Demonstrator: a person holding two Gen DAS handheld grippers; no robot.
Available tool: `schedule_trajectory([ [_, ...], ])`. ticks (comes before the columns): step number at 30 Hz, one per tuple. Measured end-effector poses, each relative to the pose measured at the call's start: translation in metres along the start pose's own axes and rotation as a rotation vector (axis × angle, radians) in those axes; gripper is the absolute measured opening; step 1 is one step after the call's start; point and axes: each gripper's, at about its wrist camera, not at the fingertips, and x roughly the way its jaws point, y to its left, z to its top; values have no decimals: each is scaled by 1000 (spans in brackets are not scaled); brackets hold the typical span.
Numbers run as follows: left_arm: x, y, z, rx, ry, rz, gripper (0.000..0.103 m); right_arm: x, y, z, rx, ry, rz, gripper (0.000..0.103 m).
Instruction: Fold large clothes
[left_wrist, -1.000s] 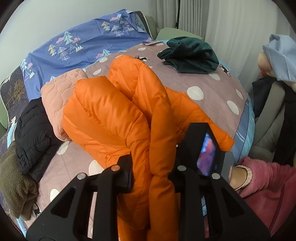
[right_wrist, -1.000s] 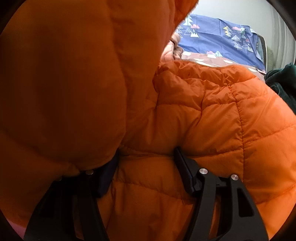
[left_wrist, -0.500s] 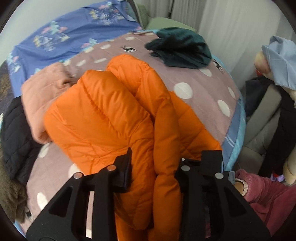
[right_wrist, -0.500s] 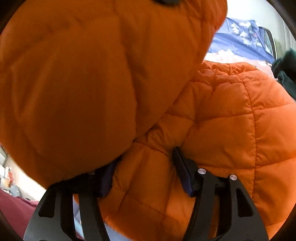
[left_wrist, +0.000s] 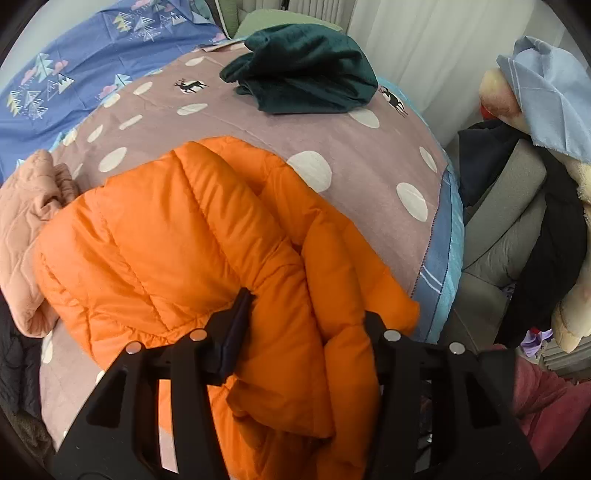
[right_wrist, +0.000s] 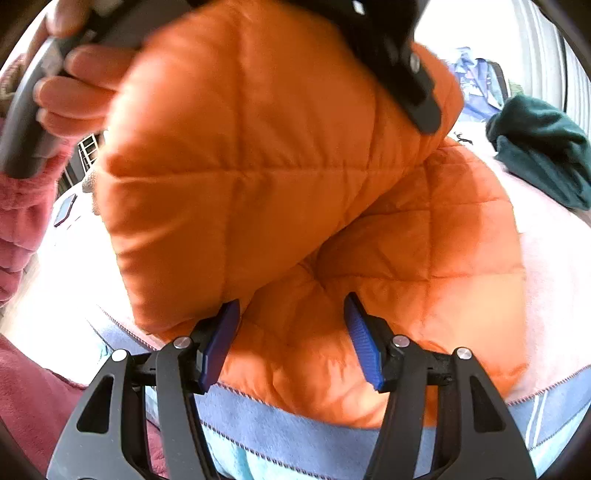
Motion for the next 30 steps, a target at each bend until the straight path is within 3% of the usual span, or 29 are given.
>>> schedule_trajectory([
  [5,10,-2,8,7,6,-58,50,-12,-18,-2,28,-4,-53,60],
  [9,22,-6,16,-3,10,-152,58,-36,-29,-8,67,-31,-113,60],
  [11,29,-9,18,-2,14,-164,60,-52,-33,-9,90,-62,-126,60],
  [17,54,-13,24,-2,16,-181,61,-89,-26,-7,91,-177,-69,72],
  [18,60,-12,25,-6,17,-190,61,-91,-26,-7,91,-184,-59,76],
  [22,73,-12,27,-17,24,-226,62,-79,-28,5,114,-158,-96,77],
  [26,79,-16,27,-8,26,-229,62,-67,-48,16,232,-146,-120,76],
  [28,81,-18,27,2,26,-229,62,-62,-59,19,274,-135,-162,64],
  [29,82,-18,28,5,24,-228,62,-61,-60,15,295,-120,-158,47],
  [30,82,-20,28,13,18,-226,62,-56,-67,14,337,-95,-121,36],
])
